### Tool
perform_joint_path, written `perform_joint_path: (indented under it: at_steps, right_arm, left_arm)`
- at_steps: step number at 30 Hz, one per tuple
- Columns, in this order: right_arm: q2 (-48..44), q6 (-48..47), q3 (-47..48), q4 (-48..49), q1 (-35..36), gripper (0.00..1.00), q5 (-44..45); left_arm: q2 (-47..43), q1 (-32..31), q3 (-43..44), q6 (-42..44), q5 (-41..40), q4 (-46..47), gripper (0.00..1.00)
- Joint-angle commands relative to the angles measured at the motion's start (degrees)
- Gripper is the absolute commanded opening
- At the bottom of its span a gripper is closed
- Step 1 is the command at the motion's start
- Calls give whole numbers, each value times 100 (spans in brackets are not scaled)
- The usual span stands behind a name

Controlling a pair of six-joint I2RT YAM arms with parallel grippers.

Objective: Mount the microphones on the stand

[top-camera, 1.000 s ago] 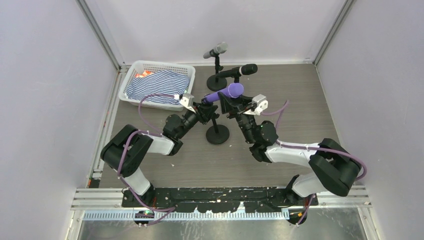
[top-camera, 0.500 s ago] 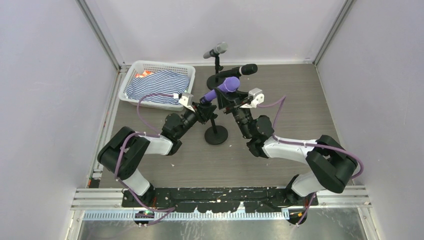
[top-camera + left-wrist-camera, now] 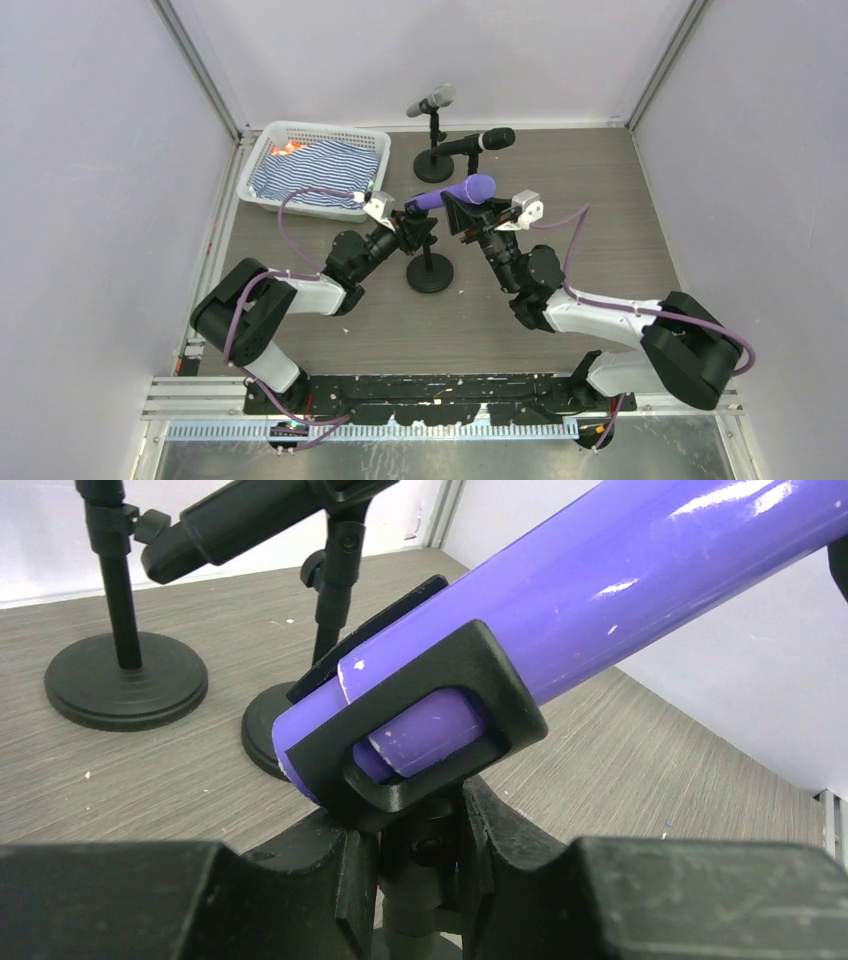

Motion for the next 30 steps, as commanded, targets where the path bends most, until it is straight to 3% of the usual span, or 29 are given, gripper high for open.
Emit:
perform_joint_path:
  at_steps: [1, 7, 11, 16, 19, 21, 23, 27, 30]
  right_arm:
    - [-132, -130, -458, -2016, 135, 26, -107]
    - [-838, -75, -594, -1384, 130, 54, -15]
    - [-1657, -55, -612, -1893, 139, 68, 177]
    - [-2873, 182, -87, -4650, 133, 71, 526]
    - [-3552, 306, 19, -5830, 138, 72, 98]
    - [-3989, 343, 139, -6576, 139, 79, -302]
    - [-4302, 755, 344, -7192, 137, 81, -126]
    - [-4411, 1222, 1198, -8828, 139, 83, 241]
    - [-4073, 1405, 2050, -9670, 136, 83, -38]
  left_arm:
    - [-176, -253, -68, 325, 551, 791, 0]
    - [-31, -253, -198, 235, 449, 1010, 0]
    - [-6, -257, -185, 282, 437, 1012, 0]
    - [-28, -255, -141, 427, 459, 1016, 0]
    - [-64, -258, -79, 542, 466, 885, 0]
    - [-107, -253, -32, 637, 485, 782, 0]
    - [-158, -253, 12, 742, 520, 669, 0]
    - [-260, -253, 78, 1054, 781, 425, 0]
    - [-322, -254, 56, 1261, 912, 295, 0]
